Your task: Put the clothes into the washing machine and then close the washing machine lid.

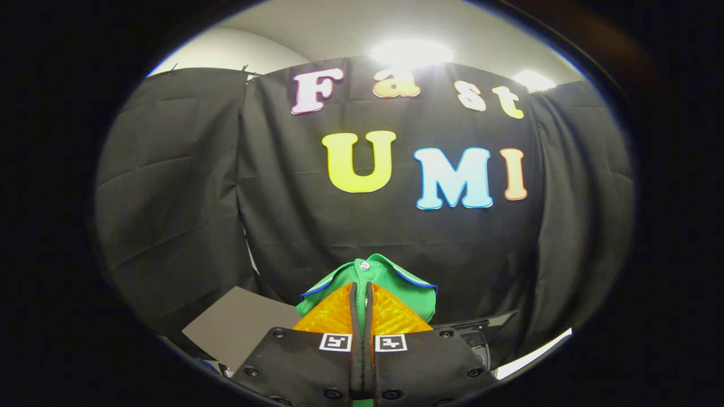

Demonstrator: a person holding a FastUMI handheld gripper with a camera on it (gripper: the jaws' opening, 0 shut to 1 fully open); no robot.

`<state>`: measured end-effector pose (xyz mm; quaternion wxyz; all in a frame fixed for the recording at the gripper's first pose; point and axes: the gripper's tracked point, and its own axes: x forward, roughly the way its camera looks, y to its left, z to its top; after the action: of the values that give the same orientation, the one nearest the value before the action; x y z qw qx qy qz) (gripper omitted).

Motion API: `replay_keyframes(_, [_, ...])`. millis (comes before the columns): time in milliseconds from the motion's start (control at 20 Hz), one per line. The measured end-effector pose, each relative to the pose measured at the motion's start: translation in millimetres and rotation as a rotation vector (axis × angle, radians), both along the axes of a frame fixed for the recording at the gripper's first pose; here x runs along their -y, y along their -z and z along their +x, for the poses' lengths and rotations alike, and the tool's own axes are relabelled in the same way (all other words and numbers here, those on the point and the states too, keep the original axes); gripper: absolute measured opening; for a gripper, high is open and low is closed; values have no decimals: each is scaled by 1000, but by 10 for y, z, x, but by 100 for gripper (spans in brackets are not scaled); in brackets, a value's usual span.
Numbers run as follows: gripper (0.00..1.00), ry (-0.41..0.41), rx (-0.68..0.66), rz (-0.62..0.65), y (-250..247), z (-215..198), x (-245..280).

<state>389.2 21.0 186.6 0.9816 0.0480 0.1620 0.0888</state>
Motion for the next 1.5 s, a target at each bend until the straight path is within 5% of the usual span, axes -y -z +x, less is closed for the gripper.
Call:
replay_keyframes(600, [1,171,-27,-1,209,-166,1082])
replay_keyframes(1500, [1,232,-261,8,1770,-461,1573])
